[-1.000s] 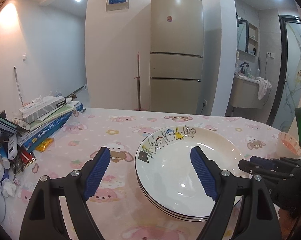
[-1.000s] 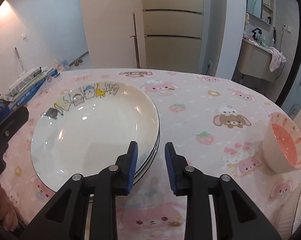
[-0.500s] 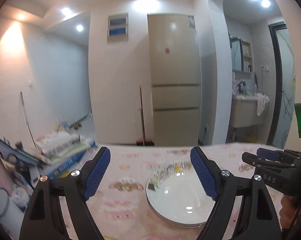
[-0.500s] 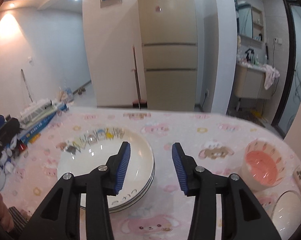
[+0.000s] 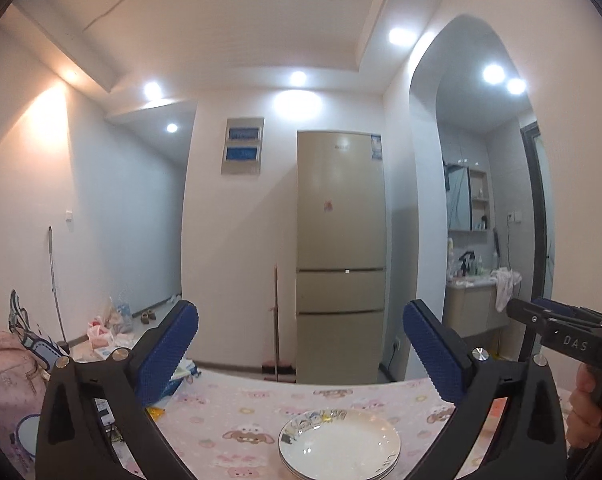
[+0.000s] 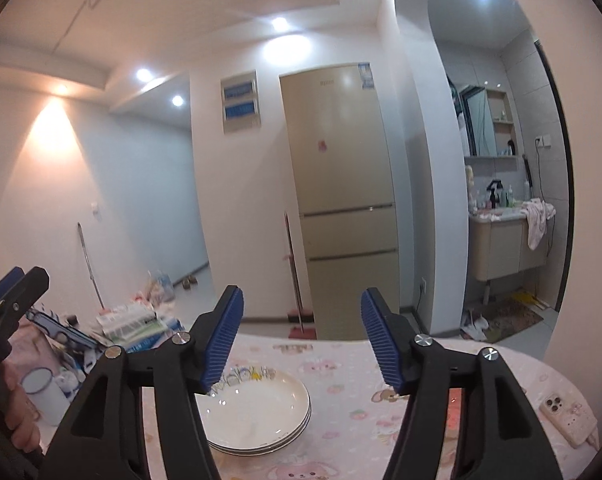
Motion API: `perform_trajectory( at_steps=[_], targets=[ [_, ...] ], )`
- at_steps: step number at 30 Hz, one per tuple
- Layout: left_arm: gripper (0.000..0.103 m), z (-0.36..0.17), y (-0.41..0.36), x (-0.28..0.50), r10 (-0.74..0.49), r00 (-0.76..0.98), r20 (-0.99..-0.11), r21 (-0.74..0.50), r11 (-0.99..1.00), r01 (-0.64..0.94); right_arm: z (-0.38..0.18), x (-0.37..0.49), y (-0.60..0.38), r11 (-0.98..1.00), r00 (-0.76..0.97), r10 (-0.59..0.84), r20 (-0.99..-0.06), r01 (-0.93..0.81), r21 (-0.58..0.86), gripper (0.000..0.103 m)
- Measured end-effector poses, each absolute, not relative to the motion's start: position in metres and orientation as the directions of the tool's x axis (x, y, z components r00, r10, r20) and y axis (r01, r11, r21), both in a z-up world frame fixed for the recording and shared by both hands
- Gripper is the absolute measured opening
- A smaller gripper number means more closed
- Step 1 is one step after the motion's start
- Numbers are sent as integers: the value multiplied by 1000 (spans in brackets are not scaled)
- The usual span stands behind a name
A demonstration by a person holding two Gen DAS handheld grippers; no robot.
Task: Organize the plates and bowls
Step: 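Move both grippers toward the pink strawberry bowl on the table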
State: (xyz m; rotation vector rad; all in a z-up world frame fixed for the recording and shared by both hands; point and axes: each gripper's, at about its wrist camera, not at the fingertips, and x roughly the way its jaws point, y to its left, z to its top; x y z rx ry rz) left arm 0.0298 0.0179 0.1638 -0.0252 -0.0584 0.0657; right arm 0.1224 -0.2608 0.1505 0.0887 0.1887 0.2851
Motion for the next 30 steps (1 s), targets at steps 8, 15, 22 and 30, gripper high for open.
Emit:
perform_trajectory(
  at_steps=[8,15,22,30],
  targets=[
    [103,185,3,-29,61,989,138,-19,998,-59,171,73,-286,945,950,305,-60,-295,142,78],
    [103,192,-13,-59,38,985,166,-4,999,-38,178,38,-303,950,957,290,16,-290,116,82],
    [103,192,-35,-74,-7,985,175,-5,1000,8,177,14,-323,957,962,269,43,-272,102,82],
    [103,166,-61,-66,-84,993,85,-49,995,89,169,-6,-360,972,978,205,26,-207,111,82]
  ],
)
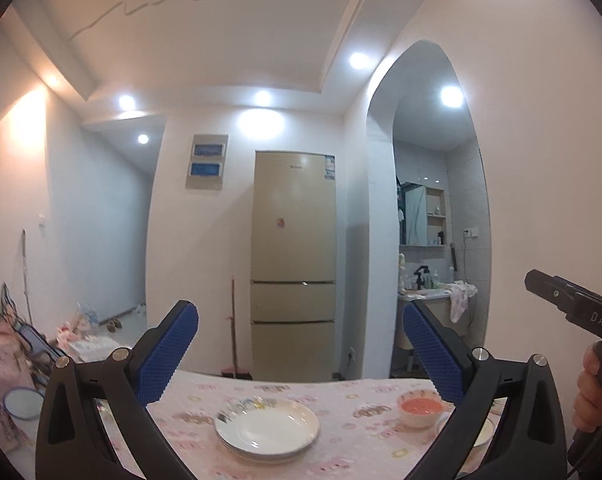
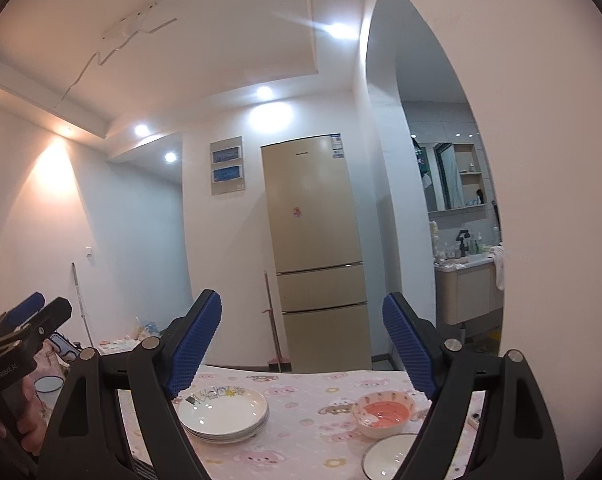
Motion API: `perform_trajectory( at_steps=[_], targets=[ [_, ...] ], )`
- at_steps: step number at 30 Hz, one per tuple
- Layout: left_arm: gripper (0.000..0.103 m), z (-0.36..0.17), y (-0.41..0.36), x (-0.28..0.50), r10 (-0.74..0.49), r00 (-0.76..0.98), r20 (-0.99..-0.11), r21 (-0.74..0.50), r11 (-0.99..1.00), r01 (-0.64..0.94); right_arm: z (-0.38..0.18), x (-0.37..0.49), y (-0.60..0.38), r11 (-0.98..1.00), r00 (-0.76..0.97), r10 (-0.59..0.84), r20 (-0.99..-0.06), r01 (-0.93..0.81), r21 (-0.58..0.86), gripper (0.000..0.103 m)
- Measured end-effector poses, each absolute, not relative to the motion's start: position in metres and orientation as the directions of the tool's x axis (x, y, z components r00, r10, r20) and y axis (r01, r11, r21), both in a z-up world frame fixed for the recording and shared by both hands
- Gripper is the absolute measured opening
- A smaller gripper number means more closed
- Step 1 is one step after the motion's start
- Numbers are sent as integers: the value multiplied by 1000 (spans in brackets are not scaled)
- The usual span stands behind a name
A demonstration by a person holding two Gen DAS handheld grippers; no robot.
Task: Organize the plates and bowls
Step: 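Move both grippers toward the pink strawberry bowl on the table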
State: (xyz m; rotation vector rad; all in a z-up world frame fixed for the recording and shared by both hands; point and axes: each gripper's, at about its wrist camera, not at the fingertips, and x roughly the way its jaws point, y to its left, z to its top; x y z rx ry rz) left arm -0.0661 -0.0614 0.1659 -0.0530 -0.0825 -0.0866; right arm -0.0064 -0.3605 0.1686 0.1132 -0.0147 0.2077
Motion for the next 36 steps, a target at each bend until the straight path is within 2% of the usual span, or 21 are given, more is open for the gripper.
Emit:
perform_trajectory(
  at_steps=[6,10,14,23,26,29,31,33,36],
  targets=[
    [103,134,-91,-53,-178,984,-27,-107,979,174,148,-21,-392,995,997,67,-30,-65,80,82],
    [103,100,-108,-27,-280,943,-181,-227,945,237,130,-24,-416,996,994,11,-107,-2,89,82],
    [103,71,-133,-7,-333,888,-318,-232,935,267,109,-18,-438,993,981,-50,-190,69,94,82],
    [103,60,-165,12,-338,861,-380,-201,939,280,80,13,-485,980,934,-77,-350,136,148,82],
    [103,48,-183,18,-375,824,-424,-214,926,311,65,9,-495,980,915,-82,-395,145,134,82],
    [101,25,-208,31,-486,713,-505,-284,874,395,49,7,-505,976,887,-81,-455,163,144,73],
    [86,5,-220,39,-537,639,-551,-370,844,389,34,7,-515,968,859,-59,-508,174,182,64],
    [84,-12,-234,46,-585,568,-579,-446,810,381,19,7,-523,954,829,-44,-557,200,223,57],
    [77,-23,-252,53,-578,535,-616,-457,816,355,1,7,-533,940,790,-36,-612,235,248,53]
  ],
)
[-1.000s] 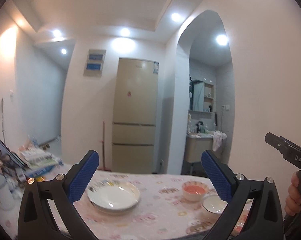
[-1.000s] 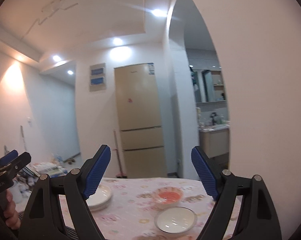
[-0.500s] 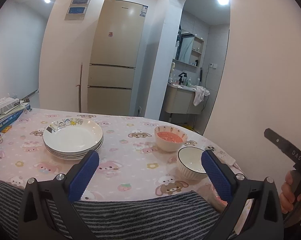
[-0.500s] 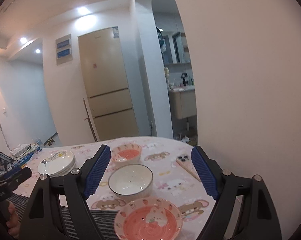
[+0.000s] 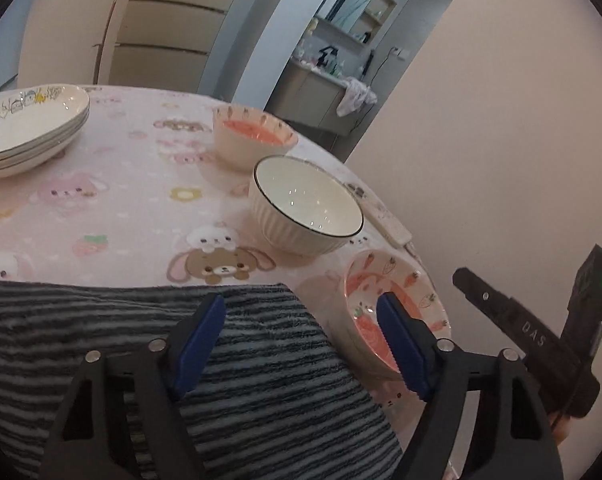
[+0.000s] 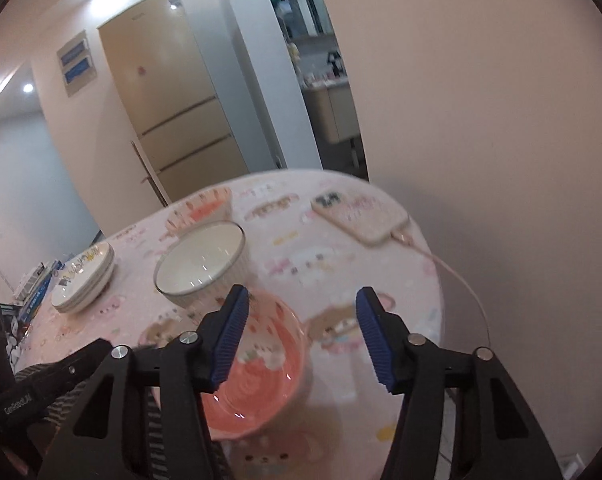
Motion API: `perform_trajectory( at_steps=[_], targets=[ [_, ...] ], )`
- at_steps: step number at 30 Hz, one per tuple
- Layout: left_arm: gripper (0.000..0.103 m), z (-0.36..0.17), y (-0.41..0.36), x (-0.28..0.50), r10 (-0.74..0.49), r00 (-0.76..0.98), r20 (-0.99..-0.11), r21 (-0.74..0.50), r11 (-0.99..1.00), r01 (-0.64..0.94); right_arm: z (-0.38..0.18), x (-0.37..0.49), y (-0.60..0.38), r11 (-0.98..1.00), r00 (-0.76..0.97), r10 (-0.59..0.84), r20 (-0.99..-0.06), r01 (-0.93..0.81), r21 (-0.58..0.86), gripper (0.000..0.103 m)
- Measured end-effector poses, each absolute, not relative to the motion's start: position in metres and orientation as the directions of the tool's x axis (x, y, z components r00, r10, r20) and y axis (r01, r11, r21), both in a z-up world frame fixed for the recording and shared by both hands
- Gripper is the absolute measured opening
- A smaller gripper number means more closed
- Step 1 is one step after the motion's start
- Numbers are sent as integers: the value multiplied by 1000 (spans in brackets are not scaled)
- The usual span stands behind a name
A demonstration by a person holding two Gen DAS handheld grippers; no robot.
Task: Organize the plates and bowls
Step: 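Move both grippers toward the pink strawberry bowl on the table, then grip the pink strawberry bowl rim with the left gripper while the right gripper grips it too, then lift the pink bowl with both grippers and carry it over another pink bowl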
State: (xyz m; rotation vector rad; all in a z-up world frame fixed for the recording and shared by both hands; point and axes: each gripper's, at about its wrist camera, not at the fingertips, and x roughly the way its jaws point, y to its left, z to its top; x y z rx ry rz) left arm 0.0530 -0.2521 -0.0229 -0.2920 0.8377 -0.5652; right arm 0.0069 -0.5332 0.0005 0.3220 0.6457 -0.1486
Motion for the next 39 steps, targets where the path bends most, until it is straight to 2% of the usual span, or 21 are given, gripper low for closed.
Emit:
perform_trajectory(
  at_steps=[5,7,8,9,12,16,18,20,22,27,30,32,39],
  targets=[
    [63,-30,-274,63,-595,480,-644,-483,803,349,-21,9,-542,926,747,20,-665,238,294,50],
    [47,-37,-285,63,-603,448,-660,-487,797,357,-28,13,-541,914,734,55,-677,236,330,45],
    [41,-41,-288,64,-607,427,-670,-489,794,362,-32,16,-541,904,729,73,-681,239,353,38],
    [36,-45,-294,66,-610,396,-687,-492,791,365,-37,18,-540,892,722,96,-685,243,381,33],
    [29,-49,-295,63,-632,383,-674,-521,774,360,-51,23,-534,876,693,157,-704,232,423,27],
    [29,-50,-310,57,-591,373,-715,-452,799,398,-62,24,-526,865,678,211,-704,207,457,27],
    [28,-56,-321,53,-531,370,-762,-381,830,407,-68,25,-521,866,658,229,-718,199,458,23],
    [26,-56,-325,50,-506,391,-769,-341,842,419,-68,20,-519,865,668,239,-705,183,467,22],
    [18,-58,-325,51,-516,373,-771,-354,835,421,-69,13,-520,860,679,245,-692,178,478,21],
    [14,-62,-325,52,-506,372,-778,-340,838,427,-67,0,-515,869,724,224,-652,154,470,18],
    [12,-60,-320,52,-541,373,-754,-375,820,433,-64,-5,-512,878,743,210,-636,143,457,18],
    [12,-53,-317,48,-569,395,-722,-387,804,451,-52,-11,-503,914,773,166,-612,113,390,18],
    [13,-21,-299,25,-573,514,-639,-340,809,479,-17,-22,-489,935,826,163,-539,44,351,19]
  ],
)
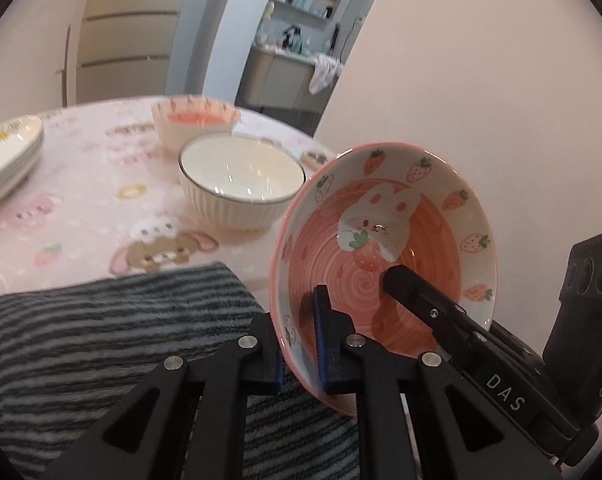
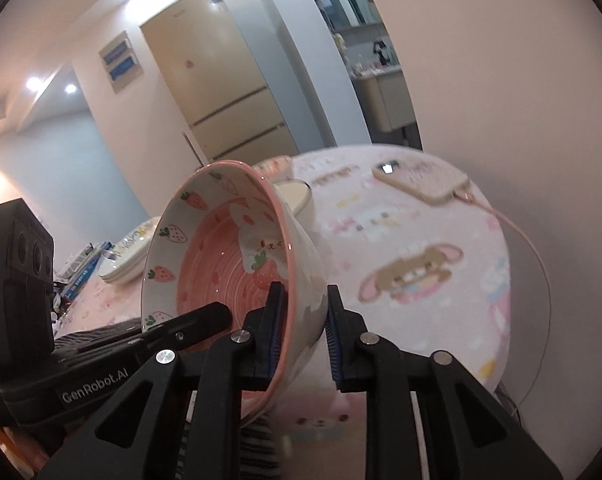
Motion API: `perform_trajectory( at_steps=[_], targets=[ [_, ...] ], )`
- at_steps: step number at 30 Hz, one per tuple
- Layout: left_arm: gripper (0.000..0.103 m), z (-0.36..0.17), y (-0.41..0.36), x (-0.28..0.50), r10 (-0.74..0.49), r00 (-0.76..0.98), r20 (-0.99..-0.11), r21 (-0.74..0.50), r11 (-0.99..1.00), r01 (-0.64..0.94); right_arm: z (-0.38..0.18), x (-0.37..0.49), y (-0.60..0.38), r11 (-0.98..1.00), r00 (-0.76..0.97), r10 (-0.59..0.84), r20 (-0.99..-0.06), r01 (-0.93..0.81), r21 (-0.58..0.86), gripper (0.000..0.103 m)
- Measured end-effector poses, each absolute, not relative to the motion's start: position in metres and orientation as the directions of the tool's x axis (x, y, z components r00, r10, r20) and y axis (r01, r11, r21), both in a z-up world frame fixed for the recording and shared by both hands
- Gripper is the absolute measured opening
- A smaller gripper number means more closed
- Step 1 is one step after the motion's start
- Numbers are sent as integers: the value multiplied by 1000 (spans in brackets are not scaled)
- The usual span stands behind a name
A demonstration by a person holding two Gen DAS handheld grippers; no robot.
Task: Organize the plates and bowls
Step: 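Lift the pink bowl with both grippers and carry it over another pink bowl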
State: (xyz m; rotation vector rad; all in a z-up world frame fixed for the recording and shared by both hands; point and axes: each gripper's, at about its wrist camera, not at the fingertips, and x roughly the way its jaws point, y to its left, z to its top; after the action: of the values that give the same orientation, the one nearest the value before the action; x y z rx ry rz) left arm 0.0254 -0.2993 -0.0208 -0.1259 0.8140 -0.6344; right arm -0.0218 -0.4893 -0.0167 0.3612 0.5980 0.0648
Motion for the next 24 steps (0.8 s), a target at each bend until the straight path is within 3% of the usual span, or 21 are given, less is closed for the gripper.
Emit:
perform_trajectory(
  at_steps=[6,14,24],
  targets=[
    [13,14,-281,20,-547,597,-586,-305,832,463,13,-16,-472,941,860,196,-471,-29,338,19],
    [13,92,-253,31,-461,729,-506,-151,880,451,66,13,-438,932,909,267,-319,-159,325,19],
    [14,184,-248,79,-460,837,-296,-158,888,432,160,86,-432,920,943,292,-159,-231,318,18]
  ],
)
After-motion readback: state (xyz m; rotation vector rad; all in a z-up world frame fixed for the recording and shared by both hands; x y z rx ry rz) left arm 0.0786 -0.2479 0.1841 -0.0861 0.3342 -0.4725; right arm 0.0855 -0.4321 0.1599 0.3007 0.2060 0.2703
